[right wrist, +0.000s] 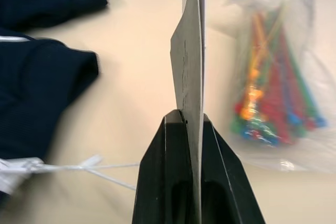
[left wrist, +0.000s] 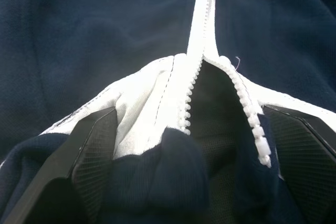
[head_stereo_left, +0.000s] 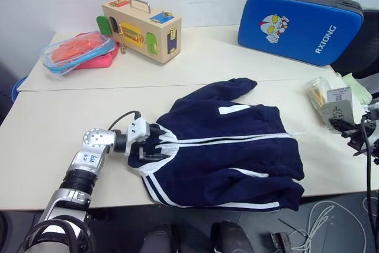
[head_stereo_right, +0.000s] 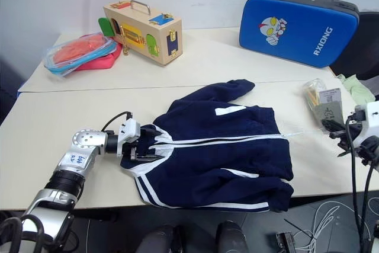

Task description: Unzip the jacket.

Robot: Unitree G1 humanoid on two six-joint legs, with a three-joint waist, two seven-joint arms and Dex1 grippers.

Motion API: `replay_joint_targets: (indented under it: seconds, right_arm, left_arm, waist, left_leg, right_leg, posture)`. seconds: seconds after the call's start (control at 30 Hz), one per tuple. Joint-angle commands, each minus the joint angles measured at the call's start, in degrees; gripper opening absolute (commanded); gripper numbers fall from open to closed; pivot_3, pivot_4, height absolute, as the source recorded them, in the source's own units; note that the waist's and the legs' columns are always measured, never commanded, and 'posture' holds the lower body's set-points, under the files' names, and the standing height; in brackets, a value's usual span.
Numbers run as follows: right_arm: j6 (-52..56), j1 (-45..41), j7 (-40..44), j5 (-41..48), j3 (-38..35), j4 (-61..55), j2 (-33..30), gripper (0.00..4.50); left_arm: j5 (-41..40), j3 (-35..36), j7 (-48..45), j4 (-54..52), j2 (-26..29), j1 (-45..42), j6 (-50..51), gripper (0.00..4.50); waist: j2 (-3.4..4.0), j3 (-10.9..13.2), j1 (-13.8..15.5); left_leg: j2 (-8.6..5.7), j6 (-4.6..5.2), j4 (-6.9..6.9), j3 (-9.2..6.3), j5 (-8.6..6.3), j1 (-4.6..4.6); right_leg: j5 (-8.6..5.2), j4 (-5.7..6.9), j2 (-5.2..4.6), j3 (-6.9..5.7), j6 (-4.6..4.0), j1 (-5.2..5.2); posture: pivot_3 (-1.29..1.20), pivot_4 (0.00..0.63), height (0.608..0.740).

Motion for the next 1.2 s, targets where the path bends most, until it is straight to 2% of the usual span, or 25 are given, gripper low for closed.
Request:
replay_joint_targets:
  seconds: [0.03,0.27,0.4,0.53,0.57,0.67,0.87,1.0,1.1,1.2]
  right_arm:
    - [-5.9,-2.8,-3.7,-2.6,-1.7,3.7,-1.4,0.01]
    - [-14.1,-4.1,-4.0,0.0,-3.5,2.2,2.8,0.01]
    - [-9.5,-1.4,-4.1,0.7,-1.7,-0.7,4.4,0.01]
    - [-4.0,2.2,-5.5,0.2,-0.7,-2.0,4.7,0.01]
    - [-6.6,3.1,-5.7,-0.8,-0.8,-2.1,4.8,0.01]
    - [-8.9,5.9,-3.9,-0.9,-1.6,-3.3,4.1,0.93]
    - [-16.7,15.0,7.1,1.4,-9.3,-4.9,-0.9,2.98]
    - [-28.0,21.3,16.1,1.6,-14.6,-6.7,-3.5,4.34]
    - [-32.4,23.2,20.0,3.7,-15.8,-13.6,-2.4,4.43]
    - [-33.8,26.2,24.8,6.0,-9.6,-25.7,0.1,4.43]
  left_arm:
    - [4.9,-3.4,-0.5,5.1,1.7,4.5,2.9,4.50]
    - [4.8,-3.5,-0.9,4.9,2.3,5.1,2.2,4.50]
    - [3.7,-2.3,-0.2,4.9,1.5,5.2,0.8,4.50]
    - [-0.7,0.8,-1.7,1.5,0.7,6.1,-1.5,4.50]
    - [-2.9,2.2,-2.0,-0.8,0.8,6.6,0.3,4.50]
    - [-9.1,6.4,-1.9,-10.1,2.1,9.0,6.3,4.50]
    - [-19.4,16.7,-0.1,-30.1,9.5,18.5,17.4,4.50]
    - [-18.6,23.2,1.0,-33.4,12.9,25.6,14.8,4.50]
    - [-16.7,27.3,1.9,-34.6,14.4,31.4,11.6,4.50]
    - [-14.5,29.0,2.2,-35.7,14.6,36.5,6.9,4.50]
  waist:
    - [0.02,0.0,0.1]
    - [0.06,0.0,0.2]
    - [0.15,-0.1,0.2]
    - [0.12,-0.1,0.1]
    - [0.11,-0.1,0.1]
    - [0.13,0.1,0.0]
    - [-0.09,0.9,0.7]
    - [-0.14,1.1,1.5]
    - [-0.15,1.3,1.6]
    - [-0.19,1.5,1.3]
  left_leg:
    - [-0.01,0.00,0.01,0.00,0.00,0.00]
    - [-0.01,0.00,0.00,-0.02,0.00,0.00]
    - [0.00,0.00,-0.03,-0.02,0.00,0.02]
    - [0.04,-0.02,-0.03,-0.03,-0.01,0.01]
    - [0.04,-0.02,-0.05,-0.03,-0.01,0.01]
    - [0.03,-0.02,-0.07,-0.03,-0.01,-0.12]
    - [0.00,0.01,-0.03,-0.08,-0.02,-0.26]
    - [-0.04,0.10,-0.02,-0.16,-0.10,-0.29]
    - [-0.02,0.05,-0.05,-0.15,-0.18,-0.28]
    - [0.06,0.01,-0.07,-0.15,-0.47,-0.29]
  right_leg:
    - [0.00,0.00,-0.01,0.00,0.00,0.00]
    - [0.00,-0.03,-0.02,-0.02,0.00,0.03]
    - [0.00,-0.02,-0.01,-0.01,0.00,0.02]
    - [-0.01,-0.04,-0.01,-0.01,-0.01,0.02]
    - [-0.01,-0.06,-0.01,-0.01,-0.01,0.01]
    - [-0.01,-0.06,-0.02,0.00,-0.02,-0.11]
    - [-0.01,-0.08,-0.05,-0.04,-0.02,-0.17]
    - [-0.01,-0.20,-0.11,-0.08,-0.01,-0.12]
    - [-0.01,-0.24,-0.09,-0.06,0.00,-0.13]
    - [-0.01,-0.21,-0.08,-0.04,0.00,-0.19]
  posture:
    - [0.00,0.150,0.740]
    - [0.00,0.150,0.740]
    - [0.00,0.150,0.740]
    - [0.00,0.150,0.740]
    - [0.00,0.150,0.740]
    - [0.00,0.150,0.740]
    - [0.00,0.150,0.740]
    - [0.00,0.150,0.740]
    - [0.00,0.150,0.740]
    - [0.00,0.150,0.740]
